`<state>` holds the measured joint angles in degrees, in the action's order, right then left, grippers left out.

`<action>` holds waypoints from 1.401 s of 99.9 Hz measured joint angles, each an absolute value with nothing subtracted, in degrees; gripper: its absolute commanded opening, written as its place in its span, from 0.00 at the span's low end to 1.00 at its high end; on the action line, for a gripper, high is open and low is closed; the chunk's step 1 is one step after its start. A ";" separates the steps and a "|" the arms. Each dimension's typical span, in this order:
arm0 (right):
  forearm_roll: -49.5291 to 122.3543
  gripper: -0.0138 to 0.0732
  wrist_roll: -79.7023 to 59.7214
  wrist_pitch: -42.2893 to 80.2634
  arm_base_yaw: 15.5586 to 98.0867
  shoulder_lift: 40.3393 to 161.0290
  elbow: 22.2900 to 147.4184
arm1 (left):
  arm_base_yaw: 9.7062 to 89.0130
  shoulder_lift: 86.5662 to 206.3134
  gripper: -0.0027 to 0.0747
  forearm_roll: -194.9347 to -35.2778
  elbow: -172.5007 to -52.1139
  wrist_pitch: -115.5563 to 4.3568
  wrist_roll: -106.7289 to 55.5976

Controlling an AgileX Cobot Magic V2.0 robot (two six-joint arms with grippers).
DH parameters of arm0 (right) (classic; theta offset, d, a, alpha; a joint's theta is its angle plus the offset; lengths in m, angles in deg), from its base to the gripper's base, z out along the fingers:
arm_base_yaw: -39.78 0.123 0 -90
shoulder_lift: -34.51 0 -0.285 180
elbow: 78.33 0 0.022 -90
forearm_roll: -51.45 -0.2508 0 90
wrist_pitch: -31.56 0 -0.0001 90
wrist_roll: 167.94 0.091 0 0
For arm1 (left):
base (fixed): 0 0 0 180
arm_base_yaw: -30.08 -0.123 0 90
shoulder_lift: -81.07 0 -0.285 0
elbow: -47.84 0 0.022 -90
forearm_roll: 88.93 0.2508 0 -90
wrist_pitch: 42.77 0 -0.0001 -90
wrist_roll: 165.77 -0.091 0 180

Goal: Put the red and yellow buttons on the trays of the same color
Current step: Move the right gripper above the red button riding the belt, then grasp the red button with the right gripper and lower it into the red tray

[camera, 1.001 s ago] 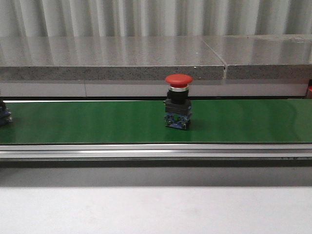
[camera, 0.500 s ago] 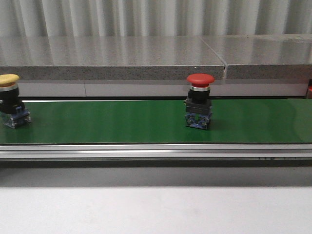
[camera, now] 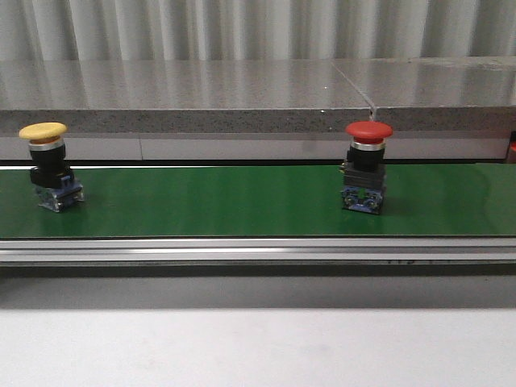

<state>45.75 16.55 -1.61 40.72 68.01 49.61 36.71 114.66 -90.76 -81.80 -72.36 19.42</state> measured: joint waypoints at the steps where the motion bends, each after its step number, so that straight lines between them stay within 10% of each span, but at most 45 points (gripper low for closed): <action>1: 45.75 0.08 16.55 -2.02 40.72 69.18 50.07 | 36.71 114.66 0.01 -90.76 -81.80 -72.36 19.42; 36: 45.67 0.13 16.55 -5.53 40.72 89.05 60.94 | 36.71 114.66 0.01 -90.76 -81.80 -72.27 19.42; 70: 45.53 0.93 16.55 -5.00 40.72 93.61 60.93 | 36.71 114.66 0.01 -90.76 -81.80 -72.27 19.42; 140: 35.24 0.89 1.43 -12.84 40.72 110.38 73.73 | 36.71 114.66 0.01 -90.76 -81.80 -72.15 19.42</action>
